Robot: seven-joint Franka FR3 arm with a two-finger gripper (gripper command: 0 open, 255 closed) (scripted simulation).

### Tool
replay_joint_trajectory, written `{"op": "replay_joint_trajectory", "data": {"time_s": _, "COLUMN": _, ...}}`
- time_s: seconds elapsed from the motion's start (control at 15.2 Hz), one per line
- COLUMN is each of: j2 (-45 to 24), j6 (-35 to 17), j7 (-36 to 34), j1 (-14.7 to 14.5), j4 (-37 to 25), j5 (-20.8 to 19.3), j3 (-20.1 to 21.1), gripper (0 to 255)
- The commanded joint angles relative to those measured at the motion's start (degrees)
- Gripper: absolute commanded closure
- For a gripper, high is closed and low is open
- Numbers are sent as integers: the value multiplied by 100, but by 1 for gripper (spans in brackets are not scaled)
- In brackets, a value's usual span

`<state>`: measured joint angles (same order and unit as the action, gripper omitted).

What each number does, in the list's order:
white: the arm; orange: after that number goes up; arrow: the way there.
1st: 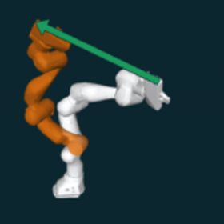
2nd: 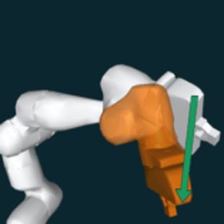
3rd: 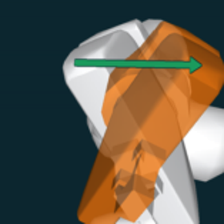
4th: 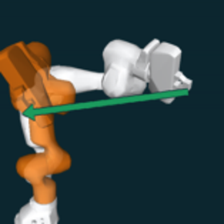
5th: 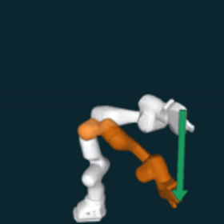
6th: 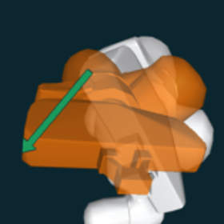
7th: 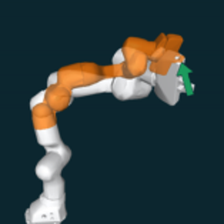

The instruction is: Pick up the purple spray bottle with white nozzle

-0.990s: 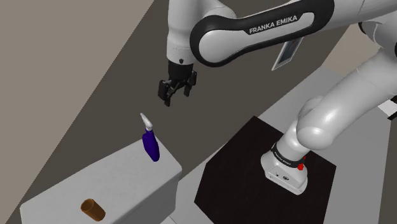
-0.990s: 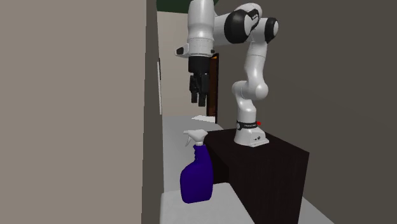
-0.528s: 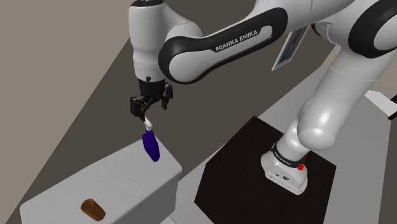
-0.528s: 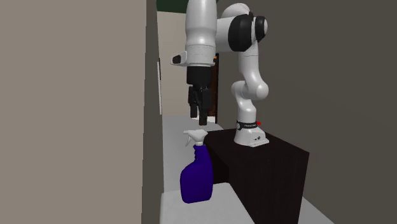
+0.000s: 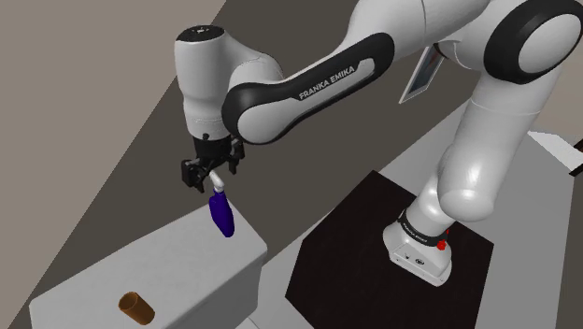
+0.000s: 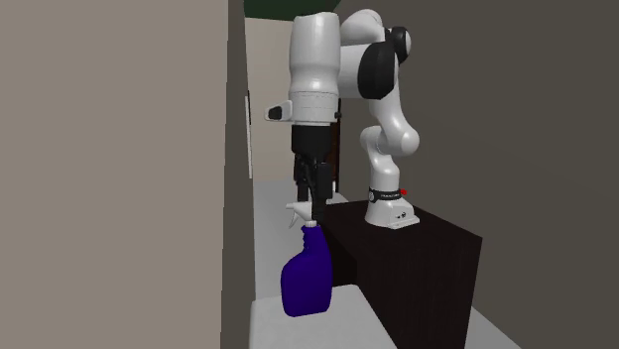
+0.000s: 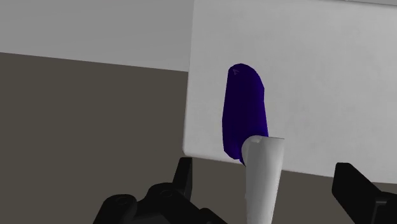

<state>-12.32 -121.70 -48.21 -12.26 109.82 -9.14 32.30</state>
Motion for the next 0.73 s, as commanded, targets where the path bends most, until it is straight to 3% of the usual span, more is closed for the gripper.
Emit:
{"op": "replay_joint_trajectory", "data": {"time_s": 0.0, "j2": -85, "j6": -170, "j7": -58, "j1": -22, "j4": 99, "j5": -68, "j3": -15, "gripper": 0}}
{"op": "replay_joint_trajectory", "data": {"time_s": 0.13, "j2": -84, "j6": -170, "j7": -58, "j1": -22, "j4": 99, "j5": -68, "j3": -15, "gripper": 0}}
{"op": "replay_joint_trajectory", "data": {"time_s": 0.2, "j2": -88, "j6": -169, "j7": -58, "j1": -23, "j4": 94, "j5": -70, "j3": -16, "gripper": 255}}
{"op": "replay_joint_trajectory", "data": {"time_s": 0.66, "j2": -89, "j6": -169, "j7": -57, "j1": -22, "j4": 94, "j5": -70, "j3": -17, "gripper": 255}}
